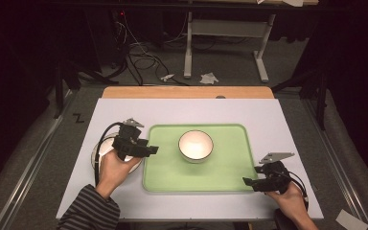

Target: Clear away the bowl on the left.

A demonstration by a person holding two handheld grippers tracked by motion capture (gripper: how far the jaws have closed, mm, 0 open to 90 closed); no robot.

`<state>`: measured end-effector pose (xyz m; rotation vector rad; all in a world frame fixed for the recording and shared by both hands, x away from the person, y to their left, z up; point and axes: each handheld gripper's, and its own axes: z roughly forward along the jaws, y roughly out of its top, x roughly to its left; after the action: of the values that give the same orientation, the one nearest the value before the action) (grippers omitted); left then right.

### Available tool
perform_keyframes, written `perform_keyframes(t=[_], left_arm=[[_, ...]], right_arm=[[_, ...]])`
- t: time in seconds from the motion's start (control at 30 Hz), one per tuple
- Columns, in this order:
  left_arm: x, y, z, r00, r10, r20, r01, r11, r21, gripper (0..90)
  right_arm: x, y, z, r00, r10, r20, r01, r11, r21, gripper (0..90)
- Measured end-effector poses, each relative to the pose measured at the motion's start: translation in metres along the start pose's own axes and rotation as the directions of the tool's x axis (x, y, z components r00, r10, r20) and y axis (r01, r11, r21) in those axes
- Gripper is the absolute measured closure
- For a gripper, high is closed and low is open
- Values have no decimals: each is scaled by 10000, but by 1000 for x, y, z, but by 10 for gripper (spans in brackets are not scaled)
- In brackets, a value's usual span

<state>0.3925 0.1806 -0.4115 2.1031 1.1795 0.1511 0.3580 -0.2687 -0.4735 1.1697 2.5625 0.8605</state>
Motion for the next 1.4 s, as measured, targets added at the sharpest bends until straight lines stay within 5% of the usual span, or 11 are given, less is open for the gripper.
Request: perform_keyframes(t=[0.37,0.67,0.97,1.4], left_arm=[[-9,-16,-5,9997,182,140,-180,9998,-113,469],[-14,-34,3,9968,-135,785,138,9999,-37,464],[-22,-44,15,9985,119,540,-145,9987,488,468],[-30,-49,24,9977,556,390,-579,9965,603,472]], right_arm=[[0,0,0,10000,15,27,-15,10000,27,341],[0,0,0,10000,25,19,-25,10000,22,341],[0,0,0,10000,15,14,-15,10000,12,341],[0,0,0,10000,-95,17,95,10000,6,341]])
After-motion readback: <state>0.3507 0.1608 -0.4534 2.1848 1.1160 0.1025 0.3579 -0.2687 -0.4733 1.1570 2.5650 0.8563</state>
